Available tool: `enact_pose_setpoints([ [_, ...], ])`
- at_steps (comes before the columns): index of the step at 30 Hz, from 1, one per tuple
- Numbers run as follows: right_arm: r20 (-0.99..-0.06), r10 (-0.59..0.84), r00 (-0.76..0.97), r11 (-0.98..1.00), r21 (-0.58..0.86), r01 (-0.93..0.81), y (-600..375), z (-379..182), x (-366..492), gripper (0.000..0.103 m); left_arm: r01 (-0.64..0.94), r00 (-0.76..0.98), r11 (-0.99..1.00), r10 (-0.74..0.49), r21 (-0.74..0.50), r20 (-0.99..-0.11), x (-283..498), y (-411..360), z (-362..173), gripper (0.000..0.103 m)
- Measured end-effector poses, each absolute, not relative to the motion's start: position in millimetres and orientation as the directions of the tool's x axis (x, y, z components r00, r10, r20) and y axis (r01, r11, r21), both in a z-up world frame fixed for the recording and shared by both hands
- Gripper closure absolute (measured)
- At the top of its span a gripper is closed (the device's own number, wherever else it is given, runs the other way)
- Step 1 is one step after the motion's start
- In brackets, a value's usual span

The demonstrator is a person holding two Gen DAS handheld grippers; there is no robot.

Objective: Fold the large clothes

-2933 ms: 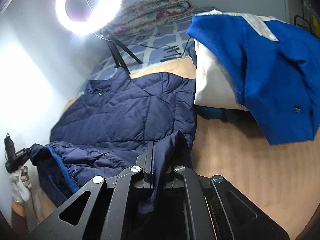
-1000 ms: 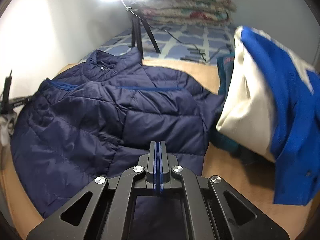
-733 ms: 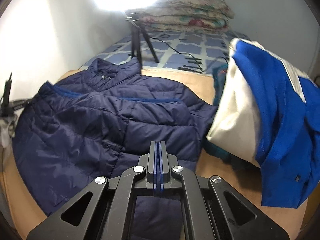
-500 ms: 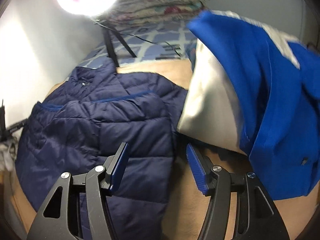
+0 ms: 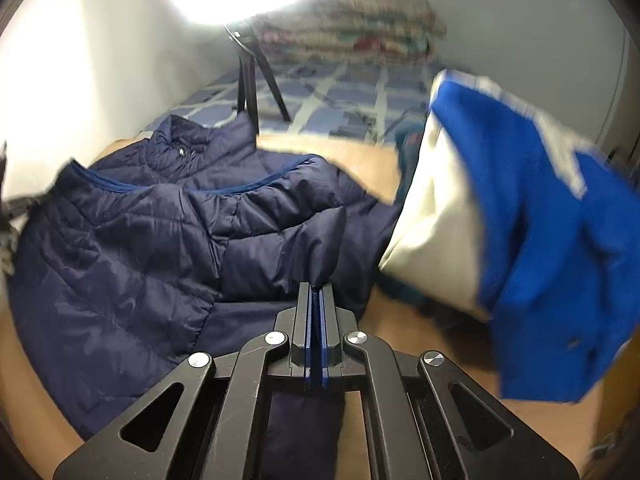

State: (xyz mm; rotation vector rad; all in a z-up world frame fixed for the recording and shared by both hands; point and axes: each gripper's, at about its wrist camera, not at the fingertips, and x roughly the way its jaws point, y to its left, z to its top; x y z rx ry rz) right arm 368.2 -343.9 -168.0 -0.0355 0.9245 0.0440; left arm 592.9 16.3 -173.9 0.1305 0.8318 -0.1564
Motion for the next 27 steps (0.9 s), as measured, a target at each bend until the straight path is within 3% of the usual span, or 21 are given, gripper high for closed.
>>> enact_pose_setpoints([
  [5, -0.737, -0.04, 0.674, 0.996, -0.082, -0.03, -343.1, -145.2, 367.0, 0.102, 0.171, 0.693, 0.984, -0.081, 0.055, -0.717, 604.3, 18.1, -154.8, 0.101],
  [13, -0.7, -0.155, 0.697, 0.987, -0.148, 0.071, -347.0, -152.7, 424.4, 0.102, 0.103, 0.735, 0.993, -0.037, 0.057, -0.677, 662.3, 2.4, -137.7, 0.101],
  [24, -0.74, -0.309, 0.598, 0.943, -0.32, 0.091, -341.2, -218.6, 465.4, 0.102, 0.028, 0.671, 0.99, 0.082, 0.135, -0.737, 717.8, -22.1, -216.0, 0.101],
  [27, -0.747, -0.329, 0.577, 0.931, -0.359, 0.066, -337.8, -232.6, 469.9, 0.102, 0.008, 0.654, 0.991, 0.095, 0.133, -0.75, 720.9, -20.1, -224.8, 0.092],
])
